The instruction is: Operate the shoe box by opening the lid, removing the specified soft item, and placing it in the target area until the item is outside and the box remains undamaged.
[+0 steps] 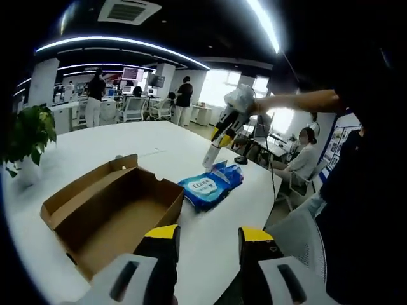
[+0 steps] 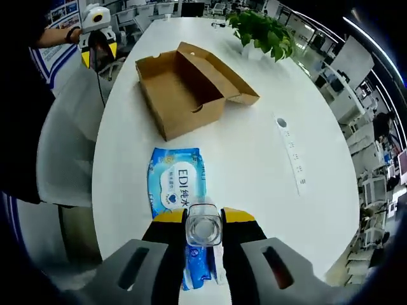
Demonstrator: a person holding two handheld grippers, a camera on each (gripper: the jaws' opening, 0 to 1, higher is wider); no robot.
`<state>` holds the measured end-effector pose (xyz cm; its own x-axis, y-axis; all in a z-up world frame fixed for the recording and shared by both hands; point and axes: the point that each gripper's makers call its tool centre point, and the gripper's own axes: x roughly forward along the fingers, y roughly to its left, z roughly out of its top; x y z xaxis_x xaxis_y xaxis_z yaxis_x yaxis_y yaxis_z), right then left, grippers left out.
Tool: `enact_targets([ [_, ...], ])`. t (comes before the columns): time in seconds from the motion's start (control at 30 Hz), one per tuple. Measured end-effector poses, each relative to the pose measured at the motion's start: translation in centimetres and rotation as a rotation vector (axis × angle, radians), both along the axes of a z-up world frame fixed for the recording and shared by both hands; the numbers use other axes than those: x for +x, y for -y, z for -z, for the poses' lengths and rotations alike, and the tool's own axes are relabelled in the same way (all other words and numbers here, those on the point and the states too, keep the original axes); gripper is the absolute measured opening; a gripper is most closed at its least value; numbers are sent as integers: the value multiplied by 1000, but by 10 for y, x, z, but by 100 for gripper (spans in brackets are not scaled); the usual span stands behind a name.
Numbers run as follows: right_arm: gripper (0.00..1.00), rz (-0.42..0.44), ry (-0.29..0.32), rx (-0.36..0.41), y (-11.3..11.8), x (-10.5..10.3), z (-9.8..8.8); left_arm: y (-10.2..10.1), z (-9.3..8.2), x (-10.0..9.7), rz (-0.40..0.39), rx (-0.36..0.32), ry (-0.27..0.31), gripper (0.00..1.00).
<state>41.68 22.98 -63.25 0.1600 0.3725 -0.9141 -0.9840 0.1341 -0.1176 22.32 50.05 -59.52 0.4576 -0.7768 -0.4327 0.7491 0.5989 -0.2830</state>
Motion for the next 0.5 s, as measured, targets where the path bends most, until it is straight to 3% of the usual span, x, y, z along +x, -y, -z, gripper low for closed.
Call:
enact_targets([
  [0.5,18,-24,-19,-92,14,28,34,-24,3,-6,-96,12,-15,36],
])
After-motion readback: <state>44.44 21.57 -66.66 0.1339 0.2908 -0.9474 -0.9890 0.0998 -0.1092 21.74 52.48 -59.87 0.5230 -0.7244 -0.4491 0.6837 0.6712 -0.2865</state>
